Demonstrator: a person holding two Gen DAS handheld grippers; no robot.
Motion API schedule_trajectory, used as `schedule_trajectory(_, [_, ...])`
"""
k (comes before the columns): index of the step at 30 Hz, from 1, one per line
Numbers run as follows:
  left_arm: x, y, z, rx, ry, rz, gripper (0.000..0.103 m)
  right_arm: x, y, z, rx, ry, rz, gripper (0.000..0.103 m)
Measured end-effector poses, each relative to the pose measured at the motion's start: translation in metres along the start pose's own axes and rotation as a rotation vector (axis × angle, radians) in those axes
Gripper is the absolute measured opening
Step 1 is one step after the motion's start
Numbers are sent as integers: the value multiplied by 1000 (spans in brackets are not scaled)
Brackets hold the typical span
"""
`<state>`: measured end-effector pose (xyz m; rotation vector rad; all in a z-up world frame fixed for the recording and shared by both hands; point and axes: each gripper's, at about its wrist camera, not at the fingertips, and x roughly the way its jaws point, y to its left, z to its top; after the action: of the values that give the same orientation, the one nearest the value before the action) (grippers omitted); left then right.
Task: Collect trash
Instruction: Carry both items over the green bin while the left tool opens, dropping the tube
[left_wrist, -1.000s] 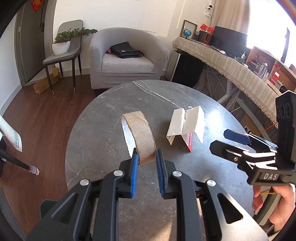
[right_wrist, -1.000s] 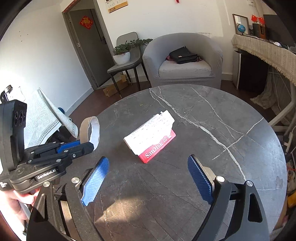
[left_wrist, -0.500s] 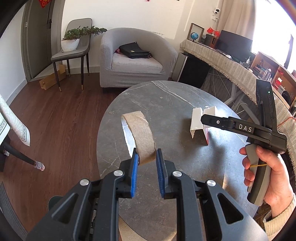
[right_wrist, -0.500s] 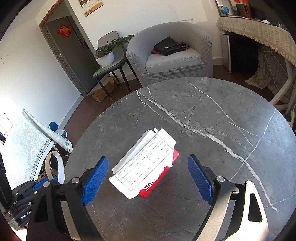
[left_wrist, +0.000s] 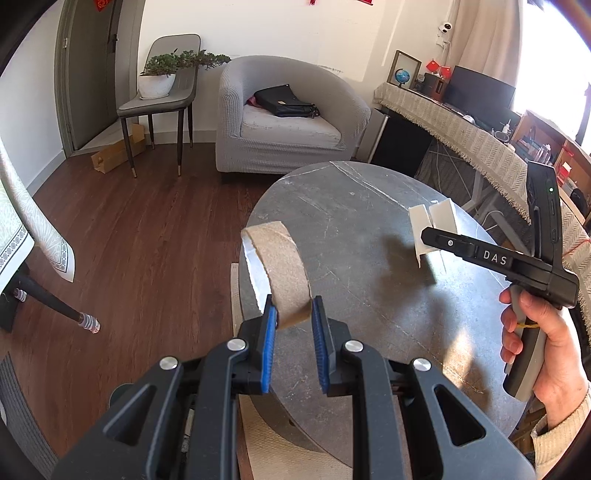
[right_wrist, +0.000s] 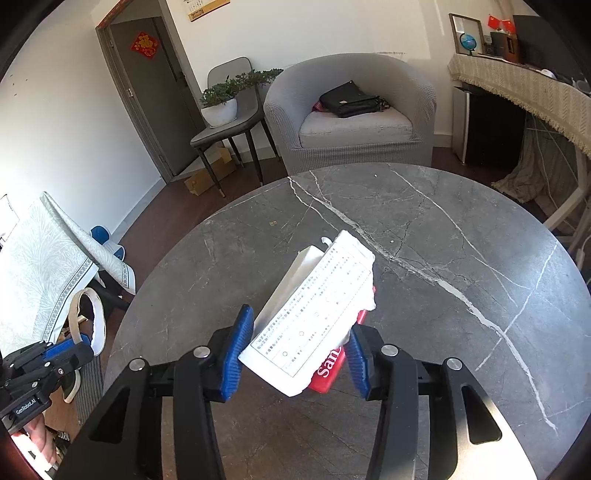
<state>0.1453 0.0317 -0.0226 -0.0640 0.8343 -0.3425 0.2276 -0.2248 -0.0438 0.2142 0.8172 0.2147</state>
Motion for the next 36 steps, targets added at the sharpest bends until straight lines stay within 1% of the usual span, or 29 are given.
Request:
schedule_trajectory(5, [-3, 12, -4, -13, 2, 15, 21, -12, 3, 4, -6, -21, 19, 48])
schedule_trajectory(8, [-5, 23, -9, -29, 9, 27, 21, -19, 13, 5, -22, -28, 37, 48])
schedule_trajectory(12, [-9, 38, -19, -50, 20, 46, 21, -29, 36, 5, -60, -34, 67, 48])
schedule_trajectory(17, [-8, 64, -36, -80, 55, 74, 21, -38, 78, -5, -137, -25, 120, 48])
schedule_trajectory(21, [2, 88, -54, -96, 110, 118, 21, -39, 110, -14, -191, -10, 166, 48])
schedule_trajectory(24, [11, 106, -68, -112, 155, 143, 21, -34, 132, -21, -210, 16, 217, 48])
schedule_trajectory(27, [20, 123, -86, -121, 205, 155, 21, -30, 154, -26, -237, 37, 246, 48])
schedule_trajectory(32, [33, 143, -113, -159, 302, 140, 21, -21, 186, -34, -269, 59, 274, 48])
schedule_trajectory(36, [46, 155, -137, -176, 396, 134, 21, -10, 210, -41, -305, 84, 283, 48])
